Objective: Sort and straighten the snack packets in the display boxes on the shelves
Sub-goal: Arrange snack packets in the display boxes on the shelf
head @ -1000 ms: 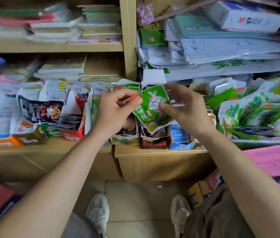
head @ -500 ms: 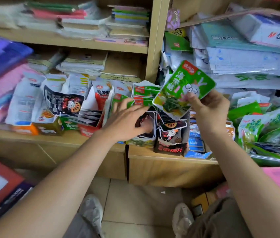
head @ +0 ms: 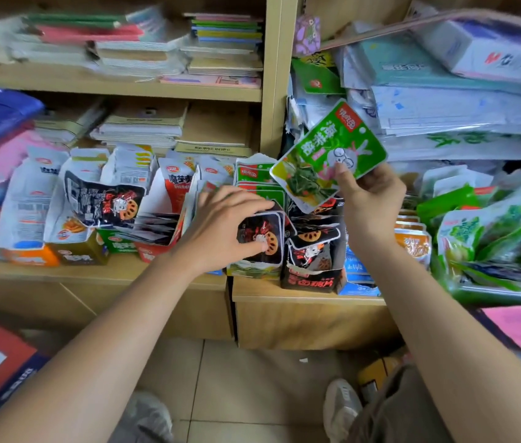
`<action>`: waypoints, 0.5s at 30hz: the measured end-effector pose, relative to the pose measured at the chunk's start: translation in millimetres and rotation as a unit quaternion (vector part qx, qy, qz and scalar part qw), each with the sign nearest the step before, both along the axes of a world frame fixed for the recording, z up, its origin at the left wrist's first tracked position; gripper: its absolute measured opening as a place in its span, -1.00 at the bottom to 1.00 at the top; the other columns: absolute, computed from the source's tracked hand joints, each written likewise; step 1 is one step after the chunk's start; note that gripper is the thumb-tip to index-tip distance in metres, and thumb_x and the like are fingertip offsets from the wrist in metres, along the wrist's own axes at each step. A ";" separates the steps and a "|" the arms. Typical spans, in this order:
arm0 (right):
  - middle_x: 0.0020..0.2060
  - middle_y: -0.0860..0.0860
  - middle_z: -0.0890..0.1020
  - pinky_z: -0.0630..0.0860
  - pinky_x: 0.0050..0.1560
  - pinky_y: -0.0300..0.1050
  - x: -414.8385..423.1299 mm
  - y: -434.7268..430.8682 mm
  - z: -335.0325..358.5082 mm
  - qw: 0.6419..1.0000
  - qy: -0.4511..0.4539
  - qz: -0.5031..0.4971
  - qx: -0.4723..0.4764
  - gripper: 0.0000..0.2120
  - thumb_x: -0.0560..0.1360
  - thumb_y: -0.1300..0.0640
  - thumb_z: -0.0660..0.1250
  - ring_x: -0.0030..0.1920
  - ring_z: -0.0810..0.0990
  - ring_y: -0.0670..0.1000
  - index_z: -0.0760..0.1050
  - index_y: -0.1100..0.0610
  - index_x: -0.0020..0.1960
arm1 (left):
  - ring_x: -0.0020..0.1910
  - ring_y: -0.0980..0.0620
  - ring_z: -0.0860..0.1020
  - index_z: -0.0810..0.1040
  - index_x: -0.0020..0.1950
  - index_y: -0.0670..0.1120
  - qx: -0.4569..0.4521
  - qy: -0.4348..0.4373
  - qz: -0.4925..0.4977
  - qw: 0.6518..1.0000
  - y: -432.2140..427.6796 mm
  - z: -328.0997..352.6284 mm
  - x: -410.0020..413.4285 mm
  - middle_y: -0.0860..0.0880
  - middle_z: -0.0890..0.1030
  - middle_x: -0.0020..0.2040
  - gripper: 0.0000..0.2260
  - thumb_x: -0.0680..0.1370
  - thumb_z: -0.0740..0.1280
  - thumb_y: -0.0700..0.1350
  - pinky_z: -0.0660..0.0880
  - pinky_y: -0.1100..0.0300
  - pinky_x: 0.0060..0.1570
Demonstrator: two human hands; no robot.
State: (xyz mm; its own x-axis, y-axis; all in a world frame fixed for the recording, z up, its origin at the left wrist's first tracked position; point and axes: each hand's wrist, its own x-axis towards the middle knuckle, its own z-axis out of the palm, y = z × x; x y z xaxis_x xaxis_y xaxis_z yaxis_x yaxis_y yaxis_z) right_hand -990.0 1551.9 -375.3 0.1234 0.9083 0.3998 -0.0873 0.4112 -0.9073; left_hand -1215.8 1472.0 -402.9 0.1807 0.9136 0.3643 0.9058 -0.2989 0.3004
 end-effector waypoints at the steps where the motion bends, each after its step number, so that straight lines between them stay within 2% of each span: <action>1: -0.10 0.18 0.72 0.62 0.10 0.21 2.0 1.1 -0.6 1.000 0.003 0.002 0.000 -0.80 0.52 0.19 0.47 -0.02 0.71 0.18 0.59 0.31 0.04 | 0.47 0.10 0.25 0.34 0.53 0.20 -0.017 0.012 -0.009 1.000 3.4 1.3 7.0 0.20 0.39 0.48 -0.34 0.46 0.45 0.19 0.02 0.09 0.33; 3: -0.10 0.19 0.72 0.62 0.11 0.22 7.2 3.2 -1.3 1.000 0.009 -0.002 -0.003 -0.82 0.52 0.20 0.46 -0.02 0.71 0.18 0.59 0.31 0.03 | 0.53 0.12 0.13 0.12 0.61 0.22 -0.063 0.054 -0.032 0.996 10.4 3.6 21.5 0.22 0.21 0.58 -0.24 0.49 0.42 0.11 0.00 0.05 0.41; 5: -0.11 0.16 0.71 0.62 0.12 0.22 11.9 4.5 -1.5 1.000 0.018 -0.006 -0.005 -0.85 0.53 0.23 0.45 -0.03 0.71 0.15 0.59 0.30 0.03 | 0.54 0.13 0.08 0.02 0.63 0.22 -0.114 0.091 -0.049 0.988 15.4 6.4 31.6 0.21 0.13 0.60 -0.18 0.47 0.39 -0.01 0.03 -0.05 0.46; 7: -0.11 0.17 0.71 0.61 0.12 0.22 15.1 6.8 -2.7 1.000 0.025 -0.002 -0.011 -0.86 0.52 0.25 0.45 -0.03 0.71 0.17 0.59 0.31 0.03 | 0.49 0.09 0.12 0.15 0.60 0.20 -0.126 0.110 -0.055 0.984 17.8 10.9 32.7 0.20 0.23 0.55 -0.23 0.43 0.37 -0.08 0.08 -0.05 0.43; 10: -0.09 0.22 0.71 0.62 0.11 0.23 15.7 9.3 -2.2 1.000 0.026 0.010 -0.013 -0.81 0.52 0.24 0.45 -0.01 0.70 0.22 0.58 0.35 0.05 | 0.31 0.03 0.27 0.48 0.35 0.20 -0.059 0.127 -0.054 0.989 15.5 20.7 22.1 0.21 0.42 0.25 -0.52 0.45 0.41 -0.08 0.20 -0.03 0.29; 12: -0.09 0.20 0.71 0.63 0.11 0.18 12.9 9.1 -0.3 0.999 0.029 0.015 -0.015 -0.80 0.52 0.24 0.45 -0.01 0.71 0.19 0.58 0.35 0.06 | 0.20 0.04 0.30 0.54 0.15 0.21 -0.013 0.118 -0.054 0.991 9.0 24.2 10.8 0.24 0.41 0.10 -0.68 0.45 0.46 -0.04 0.24 -0.03 0.22; 15: -0.12 0.09 0.72 0.64 0.07 0.04 5.6 7.2 1.7 0.999 0.023 0.025 -0.007 -0.85 0.52 0.26 0.45 -0.04 0.72 0.08 0.60 0.30 0.05 | 0.07 0.11 0.24 0.57 0.07 0.20 0.008 0.107 -0.048 0.993 -2.7 27.9 -5.2 0.20 0.46 0.01 -0.74 0.43 0.53 0.03 0.16 0.09 0.09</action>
